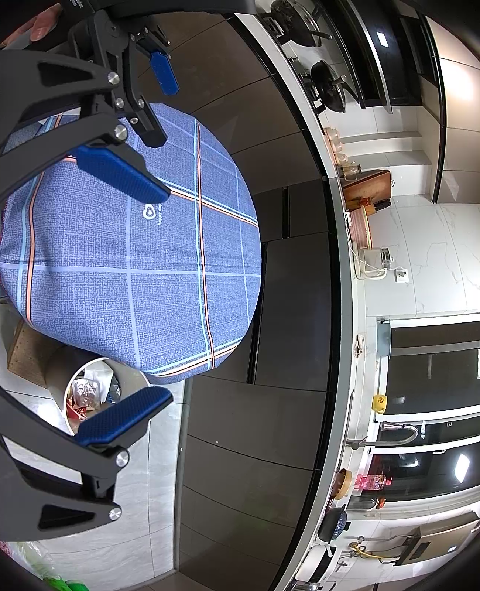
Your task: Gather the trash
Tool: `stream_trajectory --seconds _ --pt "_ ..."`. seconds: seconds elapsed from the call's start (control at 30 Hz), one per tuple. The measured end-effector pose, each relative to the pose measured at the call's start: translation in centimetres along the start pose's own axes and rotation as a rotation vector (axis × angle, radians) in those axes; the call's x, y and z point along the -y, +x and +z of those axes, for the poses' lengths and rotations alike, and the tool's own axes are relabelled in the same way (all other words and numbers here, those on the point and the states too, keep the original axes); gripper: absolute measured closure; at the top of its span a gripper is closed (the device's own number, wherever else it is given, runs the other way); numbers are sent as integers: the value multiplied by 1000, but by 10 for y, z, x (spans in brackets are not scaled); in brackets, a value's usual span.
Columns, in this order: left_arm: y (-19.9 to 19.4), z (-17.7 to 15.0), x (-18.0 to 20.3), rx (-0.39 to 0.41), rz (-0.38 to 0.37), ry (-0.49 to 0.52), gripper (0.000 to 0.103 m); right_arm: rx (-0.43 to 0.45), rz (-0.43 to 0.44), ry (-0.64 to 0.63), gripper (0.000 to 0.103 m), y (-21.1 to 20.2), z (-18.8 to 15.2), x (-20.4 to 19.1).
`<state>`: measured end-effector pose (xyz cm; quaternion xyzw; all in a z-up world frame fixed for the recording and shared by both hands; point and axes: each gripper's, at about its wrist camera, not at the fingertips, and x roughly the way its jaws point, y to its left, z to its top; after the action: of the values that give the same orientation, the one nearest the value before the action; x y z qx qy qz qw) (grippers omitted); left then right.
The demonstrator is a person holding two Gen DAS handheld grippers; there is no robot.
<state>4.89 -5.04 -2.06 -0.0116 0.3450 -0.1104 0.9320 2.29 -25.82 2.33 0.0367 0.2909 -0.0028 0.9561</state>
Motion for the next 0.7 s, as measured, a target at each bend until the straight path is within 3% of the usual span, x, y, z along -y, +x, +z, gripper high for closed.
stream_trajectory --seconds 0.7 --pt "0 2 -1 -1 -3 -3 8 1 2 0 3 0 0 0"
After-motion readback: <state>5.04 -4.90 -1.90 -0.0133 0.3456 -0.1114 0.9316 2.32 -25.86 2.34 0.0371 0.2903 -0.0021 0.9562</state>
